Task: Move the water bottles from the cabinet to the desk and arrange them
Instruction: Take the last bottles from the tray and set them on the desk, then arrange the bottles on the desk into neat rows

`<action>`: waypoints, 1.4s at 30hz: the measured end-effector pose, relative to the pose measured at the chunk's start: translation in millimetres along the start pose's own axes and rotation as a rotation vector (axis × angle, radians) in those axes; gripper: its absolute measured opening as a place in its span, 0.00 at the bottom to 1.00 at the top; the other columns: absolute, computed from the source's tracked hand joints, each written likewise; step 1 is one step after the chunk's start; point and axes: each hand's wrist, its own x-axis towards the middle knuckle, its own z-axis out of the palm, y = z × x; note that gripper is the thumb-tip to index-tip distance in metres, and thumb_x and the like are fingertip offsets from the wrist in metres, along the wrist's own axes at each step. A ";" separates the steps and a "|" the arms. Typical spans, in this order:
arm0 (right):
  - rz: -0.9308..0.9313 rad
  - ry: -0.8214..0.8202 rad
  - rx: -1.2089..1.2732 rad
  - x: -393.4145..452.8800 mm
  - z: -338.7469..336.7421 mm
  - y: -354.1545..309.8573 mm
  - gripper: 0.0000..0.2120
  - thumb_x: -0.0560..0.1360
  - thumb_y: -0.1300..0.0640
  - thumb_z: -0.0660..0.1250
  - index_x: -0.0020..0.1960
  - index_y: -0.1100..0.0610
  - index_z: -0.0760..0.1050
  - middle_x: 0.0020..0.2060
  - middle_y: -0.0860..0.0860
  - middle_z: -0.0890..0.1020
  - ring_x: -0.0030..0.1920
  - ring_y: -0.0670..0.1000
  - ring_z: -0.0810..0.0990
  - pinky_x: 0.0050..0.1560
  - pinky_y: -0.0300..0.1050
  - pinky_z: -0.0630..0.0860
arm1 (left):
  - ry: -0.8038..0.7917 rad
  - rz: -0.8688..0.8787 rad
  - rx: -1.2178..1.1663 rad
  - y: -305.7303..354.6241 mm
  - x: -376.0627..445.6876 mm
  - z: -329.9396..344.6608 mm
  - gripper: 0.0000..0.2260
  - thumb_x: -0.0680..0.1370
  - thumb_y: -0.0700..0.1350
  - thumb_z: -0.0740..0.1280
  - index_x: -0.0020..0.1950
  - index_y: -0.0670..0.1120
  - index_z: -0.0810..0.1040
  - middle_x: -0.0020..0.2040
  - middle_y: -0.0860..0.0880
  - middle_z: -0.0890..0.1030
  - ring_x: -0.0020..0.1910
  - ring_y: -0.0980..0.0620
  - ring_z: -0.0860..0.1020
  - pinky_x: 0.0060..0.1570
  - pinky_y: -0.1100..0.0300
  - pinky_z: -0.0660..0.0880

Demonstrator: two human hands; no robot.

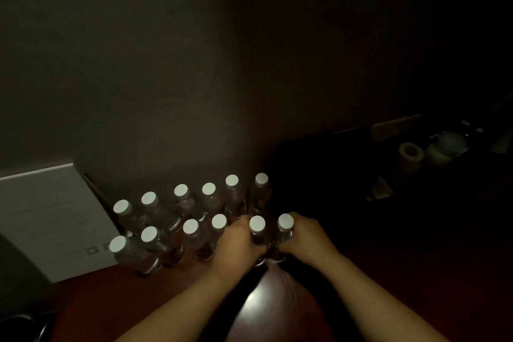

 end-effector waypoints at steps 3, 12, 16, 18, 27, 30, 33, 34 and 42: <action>0.004 -0.008 -0.003 6.5 7.3 3.8 0.26 0.64 0.51 0.78 0.59 0.53 0.76 0.54 0.49 0.83 0.55 0.51 0.82 0.56 0.46 0.79 | 0.005 0.011 -0.016 -4.4 3.1 6.3 0.16 0.68 0.48 0.75 0.54 0.49 0.77 0.49 0.51 0.84 0.48 0.50 0.82 0.43 0.62 0.74; 0.020 -0.031 -0.013 10.9 17.1 6.3 0.25 0.68 0.51 0.77 0.62 0.53 0.76 0.58 0.50 0.82 0.58 0.51 0.80 0.57 0.42 0.77 | -0.006 -0.012 -0.031 -21.6 -1.5 22.1 0.20 0.67 0.48 0.76 0.56 0.50 0.76 0.51 0.53 0.82 0.49 0.52 0.81 0.47 0.60 0.77; 0.031 -0.042 -0.008 8.4 15.5 5.6 0.32 0.64 0.52 0.79 0.65 0.51 0.73 0.59 0.49 0.81 0.60 0.51 0.80 0.58 0.41 0.75 | -0.018 -0.015 -0.023 -24.6 -0.9 21.3 0.23 0.67 0.49 0.77 0.59 0.48 0.75 0.53 0.50 0.83 0.51 0.50 0.81 0.49 0.57 0.78; 0.035 -0.035 -0.003 4.4 12.9 2.4 0.34 0.63 0.54 0.80 0.67 0.51 0.72 0.60 0.49 0.81 0.61 0.51 0.79 0.58 0.41 0.75 | -0.020 -0.004 -0.029 -24.5 -1.4 18.5 0.24 0.67 0.50 0.77 0.59 0.47 0.74 0.53 0.50 0.83 0.52 0.50 0.81 0.50 0.56 0.78; -0.008 0.102 -0.069 -31.7 -8.3 -28.7 0.34 0.65 0.48 0.77 0.68 0.53 0.71 0.60 0.54 0.80 0.60 0.56 0.79 0.60 0.48 0.76 | -0.054 0.030 -0.014 -19.2 -26.1 -15.9 0.30 0.64 0.53 0.78 0.64 0.48 0.75 0.56 0.50 0.83 0.55 0.50 0.81 0.54 0.56 0.78; -0.043 0.140 -0.137 -47.6 -20.3 -46.3 0.39 0.66 0.51 0.79 0.73 0.53 0.67 0.64 0.54 0.77 0.64 0.55 0.76 0.62 0.44 0.72 | -0.055 0.047 0.007 -22.8 -43.9 -37.1 0.32 0.64 0.52 0.78 0.66 0.49 0.73 0.58 0.51 0.81 0.57 0.51 0.80 0.56 0.58 0.76; -0.085 0.166 -0.192 -57.1 -28.0 -68.7 0.38 0.67 0.49 0.78 0.73 0.52 0.68 0.63 0.53 0.77 0.62 0.53 0.76 0.60 0.42 0.73 | -0.017 0.060 0.041 -30.7 -59.5 -62.7 0.31 0.64 0.52 0.79 0.65 0.51 0.74 0.59 0.52 0.81 0.58 0.51 0.80 0.56 0.61 0.75; -0.107 0.168 -0.209 -61.8 -28.9 -81.1 0.36 0.67 0.49 0.78 0.72 0.52 0.70 0.62 0.53 0.77 0.61 0.53 0.77 0.58 0.42 0.73 | 0.003 0.054 0.055 -34.8 -66.5 -74.8 0.31 0.64 0.52 0.79 0.65 0.51 0.75 0.59 0.52 0.81 0.58 0.51 0.80 0.56 0.60 0.75; -0.263 0.160 -0.278 -74.6 -10.9 -162.6 0.29 0.68 0.47 0.77 0.66 0.52 0.75 0.57 0.51 0.81 0.59 0.52 0.79 0.59 0.46 0.76 | 0.165 -0.010 0.079 -79.1 -99.2 -167.2 0.28 0.66 0.54 0.79 0.64 0.49 0.77 0.58 0.50 0.82 0.57 0.53 0.80 0.57 0.60 0.75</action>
